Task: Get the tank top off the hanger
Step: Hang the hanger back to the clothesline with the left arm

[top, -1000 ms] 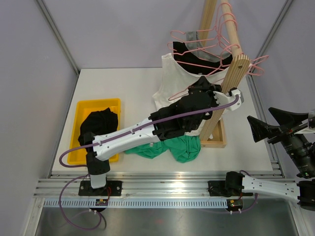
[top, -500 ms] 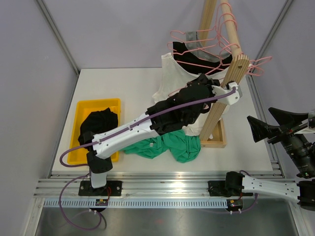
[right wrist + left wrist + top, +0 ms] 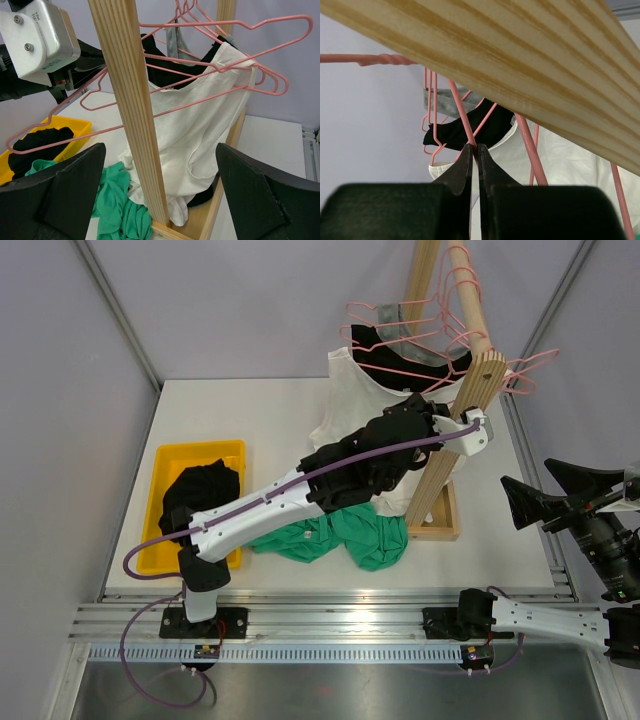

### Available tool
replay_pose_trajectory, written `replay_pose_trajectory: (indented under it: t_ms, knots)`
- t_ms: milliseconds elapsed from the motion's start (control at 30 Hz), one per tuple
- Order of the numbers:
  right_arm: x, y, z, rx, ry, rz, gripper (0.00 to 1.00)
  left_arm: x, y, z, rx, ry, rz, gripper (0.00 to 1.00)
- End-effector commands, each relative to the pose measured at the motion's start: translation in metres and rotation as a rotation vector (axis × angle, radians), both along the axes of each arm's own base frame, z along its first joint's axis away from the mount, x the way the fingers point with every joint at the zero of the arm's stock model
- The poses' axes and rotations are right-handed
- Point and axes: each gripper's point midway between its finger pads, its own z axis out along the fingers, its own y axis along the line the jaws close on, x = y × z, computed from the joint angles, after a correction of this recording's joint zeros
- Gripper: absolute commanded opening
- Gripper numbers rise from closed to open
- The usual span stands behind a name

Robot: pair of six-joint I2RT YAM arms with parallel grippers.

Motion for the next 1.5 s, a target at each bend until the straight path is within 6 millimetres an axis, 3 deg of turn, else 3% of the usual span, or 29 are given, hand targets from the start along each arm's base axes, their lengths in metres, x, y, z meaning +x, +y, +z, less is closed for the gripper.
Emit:
replay_pose_trajectory:
  t_ms: [0,67,167,567,700,800,900,967,1033,1100,1133,1167,1400,1467]
  knots:
    - [0.002,-0.001,0.006,0.034,-0.006,-0.010,0.99,0.003,-0.002,-0.024,0.108,0.024,-0.010,0.02]
    - [0.002,0.000,0.006,0.032,-0.006,-0.009,0.99,0.004,-0.006,-0.007,0.075,0.008,-0.023,0.03]
    - [0.002,0.002,0.006,0.030,-0.002,-0.006,1.00,0.004,-0.007,0.002,0.048,0.009,-0.051,0.04]
    - [0.002,0.001,0.004,0.032,0.000,-0.014,0.99,0.004,0.002,-0.041,0.109,0.077,-0.030,0.01]
    - [0.003,-0.002,0.004,0.039,0.000,-0.021,0.99,-0.003,0.009,-0.034,0.076,0.082,-0.016,0.01]
    - [0.002,-0.002,0.004,0.042,-0.002,-0.020,1.00,-0.009,0.013,-0.020,0.023,0.084,-0.029,0.26]
    - [0.003,-0.001,0.005,0.036,-0.001,-0.023,1.00,-0.016,0.016,-0.005,-0.032,0.073,-0.052,0.31]
    - [0.004,0.002,0.004,0.021,0.002,-0.028,1.00,-0.020,0.022,0.009,-0.074,0.059,-0.056,0.50]
    - [0.005,0.002,0.005,0.017,0.003,-0.033,0.99,-0.024,0.029,0.024,-0.120,0.043,-0.055,0.57]
    - [0.006,0.004,0.004,0.008,0.005,-0.036,1.00,-0.025,0.035,0.037,-0.155,0.024,-0.043,0.76]
    - [0.006,0.005,0.005,0.008,0.006,-0.036,0.99,-0.026,0.038,0.042,-0.166,0.016,-0.038,0.92]
    - [0.006,0.004,0.005,0.008,0.005,-0.039,1.00,-0.027,0.045,0.052,-0.190,-0.001,-0.023,0.99]
    - [0.007,0.003,0.005,0.006,0.006,-0.047,0.99,-0.034,0.073,0.085,-0.270,-0.043,-0.008,0.99]
    - [0.007,0.003,0.005,0.003,0.007,-0.052,0.99,-0.036,0.075,0.087,-0.294,-0.045,-0.019,0.99]
